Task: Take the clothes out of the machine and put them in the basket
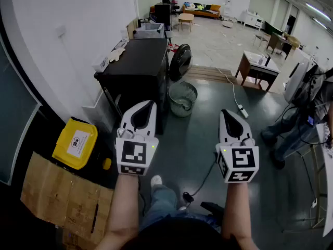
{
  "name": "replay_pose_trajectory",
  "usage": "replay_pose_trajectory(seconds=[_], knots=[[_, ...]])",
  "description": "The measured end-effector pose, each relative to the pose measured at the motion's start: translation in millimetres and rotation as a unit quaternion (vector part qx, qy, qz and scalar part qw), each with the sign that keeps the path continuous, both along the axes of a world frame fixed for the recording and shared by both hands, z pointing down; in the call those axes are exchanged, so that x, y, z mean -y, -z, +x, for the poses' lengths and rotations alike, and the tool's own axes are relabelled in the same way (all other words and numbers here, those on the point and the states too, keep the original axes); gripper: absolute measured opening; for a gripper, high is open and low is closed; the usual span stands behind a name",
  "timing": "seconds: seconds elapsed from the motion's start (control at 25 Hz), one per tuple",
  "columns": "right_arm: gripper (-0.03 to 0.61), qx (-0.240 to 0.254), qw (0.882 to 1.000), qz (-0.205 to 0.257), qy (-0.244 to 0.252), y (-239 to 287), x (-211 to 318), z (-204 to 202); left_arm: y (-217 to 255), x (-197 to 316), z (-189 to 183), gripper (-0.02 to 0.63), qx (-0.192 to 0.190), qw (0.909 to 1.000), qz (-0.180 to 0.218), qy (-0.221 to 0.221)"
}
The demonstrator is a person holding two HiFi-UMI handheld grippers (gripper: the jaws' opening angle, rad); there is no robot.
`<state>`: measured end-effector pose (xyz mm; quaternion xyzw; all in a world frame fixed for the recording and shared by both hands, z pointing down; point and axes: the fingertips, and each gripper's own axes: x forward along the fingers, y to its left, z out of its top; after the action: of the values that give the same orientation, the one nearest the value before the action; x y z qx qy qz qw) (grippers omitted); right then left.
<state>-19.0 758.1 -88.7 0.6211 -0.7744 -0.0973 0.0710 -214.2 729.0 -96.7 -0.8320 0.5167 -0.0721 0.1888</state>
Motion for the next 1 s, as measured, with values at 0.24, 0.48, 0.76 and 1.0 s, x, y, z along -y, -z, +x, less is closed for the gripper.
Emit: replay_pose_trajectory(seconds=[0.24, 0.48, 0.76, 1.0], knots=[[0.0, 0.011, 1.0, 0.012, -0.011, 10.2, -10.7, 8.0, 11.1, -11.6, -1.0, 0.003, -0.019, 0.9997, 0.014, 0.011], [0.0, 0.003, 0.999, 0.054, 0.0, 36.1, -29.2, 15.0, 32.6, -30.0, -3.8, 0.003, -0.032, 0.9986, 0.04, 0.013], [0.546, 0.117, 0.992, 0.005, 0.041, 16.9, -20.1, 11.6, 24.2, -23.9, -13.9, 0.533, -0.041, 0.9985, 0.002, 0.038], [0.574, 0.069, 0.997, -0.024, 0.036, -1.4, -4.2, 2.4, 10.2, -1.2, -19.6, 0.555, -0.052, 0.998, -0.017, 0.033]])
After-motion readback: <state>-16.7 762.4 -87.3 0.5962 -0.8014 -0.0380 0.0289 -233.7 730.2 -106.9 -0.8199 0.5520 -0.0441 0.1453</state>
